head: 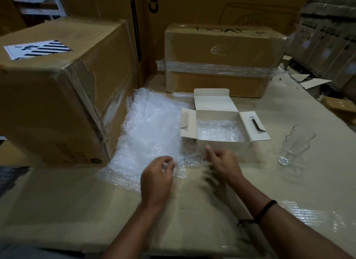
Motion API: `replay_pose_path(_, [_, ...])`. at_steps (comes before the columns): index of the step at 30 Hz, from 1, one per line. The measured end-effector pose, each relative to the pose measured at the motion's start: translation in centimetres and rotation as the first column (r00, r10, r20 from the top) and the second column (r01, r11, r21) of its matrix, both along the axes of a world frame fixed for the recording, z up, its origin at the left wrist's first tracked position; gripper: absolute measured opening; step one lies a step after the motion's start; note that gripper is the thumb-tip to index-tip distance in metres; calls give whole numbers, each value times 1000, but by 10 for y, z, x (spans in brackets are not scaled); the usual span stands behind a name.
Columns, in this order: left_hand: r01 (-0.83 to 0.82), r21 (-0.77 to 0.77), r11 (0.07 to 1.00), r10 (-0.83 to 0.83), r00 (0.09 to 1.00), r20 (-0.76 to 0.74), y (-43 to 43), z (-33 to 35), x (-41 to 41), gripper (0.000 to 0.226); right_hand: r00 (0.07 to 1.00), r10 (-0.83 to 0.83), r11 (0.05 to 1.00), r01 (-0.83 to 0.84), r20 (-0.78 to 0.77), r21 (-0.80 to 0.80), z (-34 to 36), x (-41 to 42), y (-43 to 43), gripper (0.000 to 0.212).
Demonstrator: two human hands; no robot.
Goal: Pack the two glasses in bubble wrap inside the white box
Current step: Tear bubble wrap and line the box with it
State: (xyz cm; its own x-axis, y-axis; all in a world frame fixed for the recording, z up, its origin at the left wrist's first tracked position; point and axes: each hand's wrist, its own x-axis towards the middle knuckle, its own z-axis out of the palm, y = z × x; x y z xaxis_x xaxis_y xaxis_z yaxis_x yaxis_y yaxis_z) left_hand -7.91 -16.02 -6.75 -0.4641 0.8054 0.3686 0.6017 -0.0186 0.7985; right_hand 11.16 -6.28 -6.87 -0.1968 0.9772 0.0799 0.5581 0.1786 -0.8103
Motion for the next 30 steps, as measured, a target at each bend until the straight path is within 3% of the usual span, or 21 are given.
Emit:
replay_pose_path(2, [109,-10,994,-109,994,-6,-11,-11,13,6,993,12,978,-36,-117,-205,30,-15,1,61])
replay_pose_path(5, [319,-31,947,-320,947,-24,-19,-13,25,15,978,175,878,-208,-116,-432,53,-35,4,42])
replay_pose_path(7, [344,-7,939,-344,939,-15,-21,-9,22,31,978,204,875,-205,-51,-438,55,-38,7,39])
replay_pose_path(9, [281,73,957,-278,960,-41,-18,-5,12,37,962,274,874,-252,-7,-416,57,-27,11,23])
replay_pose_path(10, [264,120,957,-253,963,-97,-15,-4,8,35,946,324,863,-288,16,-414,60,-17,14,17])
replay_pose_path(13, [340,164,926,-272,902,-336,-2,-7,5,27,903,420,808,-329,87,-488,69,24,24,28])
replay_pose_path(17, [505,-37,862,-427,687,-588,10,-19,40,32,772,538,776,-296,339,-557,79,64,37,18])
replay_pose_path(19, [502,-202,841,-509,608,-610,11,-28,59,37,680,549,801,-263,485,-538,78,73,44,22])
replay_pose_path(22, [453,-371,811,-583,564,-585,13,-40,79,37,575,538,822,-194,617,-536,73,82,49,31])
replay_pose_path(24, [418,-401,815,-579,573,-579,16,-41,86,36,479,508,855,-182,716,-485,70,84,50,33])
replay_pose_path(26, [391,-423,817,-576,582,-574,18,-38,93,37,378,341,936,-220,861,-274,68,87,45,32])
replay_pose_path(28, [389,-430,814,-579,601,-552,20,-38,91,39,518,127,974,-226,846,-9,63,82,29,25])
replay_pose_path(30, [358,-400,844,-530,670,-520,23,-36,104,40,709,65,960,-236,702,149,46,95,9,23])
